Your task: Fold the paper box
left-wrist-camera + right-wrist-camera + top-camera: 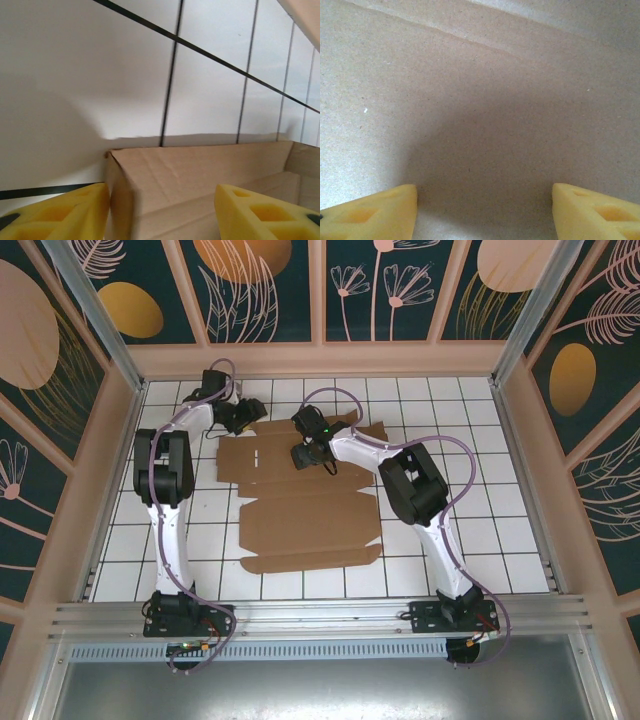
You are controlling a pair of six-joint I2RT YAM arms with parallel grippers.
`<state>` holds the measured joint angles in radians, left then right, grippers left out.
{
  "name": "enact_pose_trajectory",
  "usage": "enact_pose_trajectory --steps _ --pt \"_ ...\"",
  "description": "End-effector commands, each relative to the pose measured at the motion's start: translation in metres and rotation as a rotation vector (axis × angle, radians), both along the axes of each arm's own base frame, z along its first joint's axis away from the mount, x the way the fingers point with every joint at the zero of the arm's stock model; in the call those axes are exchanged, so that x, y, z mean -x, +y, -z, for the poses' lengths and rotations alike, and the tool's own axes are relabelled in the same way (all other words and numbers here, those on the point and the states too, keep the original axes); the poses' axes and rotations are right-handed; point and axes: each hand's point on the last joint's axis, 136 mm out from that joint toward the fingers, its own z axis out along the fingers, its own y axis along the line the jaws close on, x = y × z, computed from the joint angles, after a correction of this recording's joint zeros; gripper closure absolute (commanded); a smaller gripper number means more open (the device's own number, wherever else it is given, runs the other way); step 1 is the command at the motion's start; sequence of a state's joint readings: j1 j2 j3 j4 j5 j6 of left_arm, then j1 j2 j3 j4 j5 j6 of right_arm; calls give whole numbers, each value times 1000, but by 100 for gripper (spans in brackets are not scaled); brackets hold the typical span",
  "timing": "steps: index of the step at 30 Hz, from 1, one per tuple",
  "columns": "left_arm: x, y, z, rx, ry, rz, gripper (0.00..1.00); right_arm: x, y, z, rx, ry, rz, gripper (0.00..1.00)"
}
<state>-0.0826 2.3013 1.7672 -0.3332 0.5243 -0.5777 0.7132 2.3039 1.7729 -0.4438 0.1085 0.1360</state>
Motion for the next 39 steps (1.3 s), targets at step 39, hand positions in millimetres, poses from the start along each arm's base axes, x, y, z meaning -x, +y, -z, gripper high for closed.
enact_pose_trajectory --steps 39 --pt "94 97 -38 -139 -11 -257 23 36 -18 61 67 150 -24 31"
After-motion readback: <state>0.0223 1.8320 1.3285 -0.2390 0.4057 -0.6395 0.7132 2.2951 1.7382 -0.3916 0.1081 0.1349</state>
